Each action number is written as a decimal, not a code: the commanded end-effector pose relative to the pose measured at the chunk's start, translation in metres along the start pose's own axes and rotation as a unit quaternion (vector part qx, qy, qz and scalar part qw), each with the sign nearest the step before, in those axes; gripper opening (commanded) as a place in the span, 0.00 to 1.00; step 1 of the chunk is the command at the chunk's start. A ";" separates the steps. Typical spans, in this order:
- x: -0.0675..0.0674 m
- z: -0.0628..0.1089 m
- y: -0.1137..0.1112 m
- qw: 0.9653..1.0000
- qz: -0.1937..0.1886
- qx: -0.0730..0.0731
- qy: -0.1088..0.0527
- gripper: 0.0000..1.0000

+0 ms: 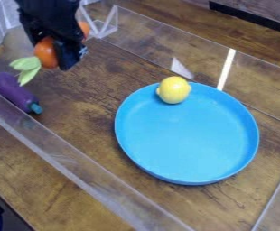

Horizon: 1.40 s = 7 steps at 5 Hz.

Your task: Move the carrot to the left side

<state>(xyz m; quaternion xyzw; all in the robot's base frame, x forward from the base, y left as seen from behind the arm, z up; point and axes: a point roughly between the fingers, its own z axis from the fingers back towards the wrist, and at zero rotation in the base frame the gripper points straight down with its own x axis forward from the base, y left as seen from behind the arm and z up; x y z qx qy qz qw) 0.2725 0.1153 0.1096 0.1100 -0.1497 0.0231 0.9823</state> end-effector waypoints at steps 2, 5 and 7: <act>0.013 -0.023 -0.013 1.000 -0.007 -0.015 -0.016 0.00; 0.043 -0.011 -0.017 0.999 -0.030 -0.015 -0.032 0.00; 0.039 -0.039 -0.005 0.999 -0.028 -0.014 -0.021 0.00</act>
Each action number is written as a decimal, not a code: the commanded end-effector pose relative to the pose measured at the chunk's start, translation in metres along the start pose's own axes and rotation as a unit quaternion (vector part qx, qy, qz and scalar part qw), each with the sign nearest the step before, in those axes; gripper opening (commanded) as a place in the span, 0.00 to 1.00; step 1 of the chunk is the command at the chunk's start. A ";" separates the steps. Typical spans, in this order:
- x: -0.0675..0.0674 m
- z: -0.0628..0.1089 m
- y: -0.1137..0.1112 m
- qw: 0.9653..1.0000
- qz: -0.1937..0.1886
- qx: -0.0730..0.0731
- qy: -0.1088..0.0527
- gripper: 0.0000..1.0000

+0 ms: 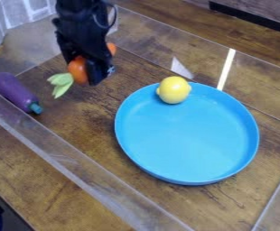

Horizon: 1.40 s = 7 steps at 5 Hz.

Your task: Move the carrot to the left side

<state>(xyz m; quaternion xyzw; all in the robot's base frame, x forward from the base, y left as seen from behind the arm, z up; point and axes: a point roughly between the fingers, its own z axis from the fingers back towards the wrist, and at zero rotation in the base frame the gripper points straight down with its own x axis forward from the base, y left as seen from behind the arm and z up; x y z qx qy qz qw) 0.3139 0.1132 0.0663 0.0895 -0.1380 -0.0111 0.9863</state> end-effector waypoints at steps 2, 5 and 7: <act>0.018 0.004 0.017 0.999 -0.006 0.013 -0.034 0.00; 0.021 -0.018 0.031 0.999 -0.013 0.014 -0.033 0.00; 0.026 -0.035 0.035 0.999 -0.014 0.014 -0.028 1.00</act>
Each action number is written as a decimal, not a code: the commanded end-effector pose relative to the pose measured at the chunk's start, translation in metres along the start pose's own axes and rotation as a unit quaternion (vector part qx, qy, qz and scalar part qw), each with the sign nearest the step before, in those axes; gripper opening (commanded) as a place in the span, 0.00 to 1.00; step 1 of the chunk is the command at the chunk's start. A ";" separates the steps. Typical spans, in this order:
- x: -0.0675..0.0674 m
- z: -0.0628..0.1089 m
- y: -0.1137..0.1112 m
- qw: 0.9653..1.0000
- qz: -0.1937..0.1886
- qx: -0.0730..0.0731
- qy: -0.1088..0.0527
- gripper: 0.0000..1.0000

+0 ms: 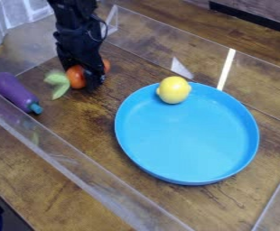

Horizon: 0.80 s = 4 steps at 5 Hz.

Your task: Move the carrot to the left side

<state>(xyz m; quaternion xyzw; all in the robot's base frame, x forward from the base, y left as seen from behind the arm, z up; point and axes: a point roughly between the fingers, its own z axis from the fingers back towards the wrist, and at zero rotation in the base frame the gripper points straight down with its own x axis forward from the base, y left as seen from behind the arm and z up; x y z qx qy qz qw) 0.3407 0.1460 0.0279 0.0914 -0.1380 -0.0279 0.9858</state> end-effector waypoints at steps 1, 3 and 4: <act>0.012 0.009 0.010 1.000 0.004 0.013 -0.023 1.00; 0.012 -0.004 0.015 1.000 0.004 0.016 -0.013 1.00; 0.009 -0.008 0.016 1.000 0.006 0.015 -0.004 1.00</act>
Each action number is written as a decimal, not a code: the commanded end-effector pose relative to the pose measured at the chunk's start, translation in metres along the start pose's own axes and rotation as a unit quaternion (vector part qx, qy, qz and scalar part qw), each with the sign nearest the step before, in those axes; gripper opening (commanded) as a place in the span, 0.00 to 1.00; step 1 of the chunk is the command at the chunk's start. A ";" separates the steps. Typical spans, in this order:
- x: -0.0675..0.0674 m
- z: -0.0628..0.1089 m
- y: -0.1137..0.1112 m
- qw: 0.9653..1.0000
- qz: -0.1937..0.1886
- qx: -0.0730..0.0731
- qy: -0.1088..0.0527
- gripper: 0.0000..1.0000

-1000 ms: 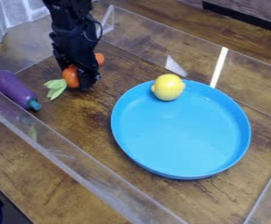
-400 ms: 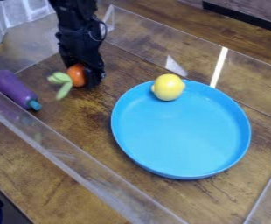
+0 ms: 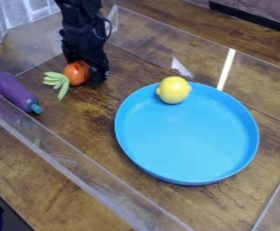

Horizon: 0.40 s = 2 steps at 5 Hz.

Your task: Move the carrot to the left side

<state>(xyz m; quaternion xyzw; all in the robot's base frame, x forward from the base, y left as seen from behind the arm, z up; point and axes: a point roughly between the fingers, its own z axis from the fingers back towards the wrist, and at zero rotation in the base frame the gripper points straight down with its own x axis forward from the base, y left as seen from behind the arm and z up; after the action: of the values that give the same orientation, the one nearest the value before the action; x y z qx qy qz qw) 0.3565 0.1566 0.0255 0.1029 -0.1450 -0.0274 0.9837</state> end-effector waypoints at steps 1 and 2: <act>-0.008 -0.003 0.006 1.000 0.011 0.000 0.010 1.00; -0.012 -0.006 0.007 1.000 0.017 -0.004 0.017 1.00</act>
<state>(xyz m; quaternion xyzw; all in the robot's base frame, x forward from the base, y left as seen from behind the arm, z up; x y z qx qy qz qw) 0.3553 0.1583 0.0239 0.0976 -0.1412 -0.0190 0.9850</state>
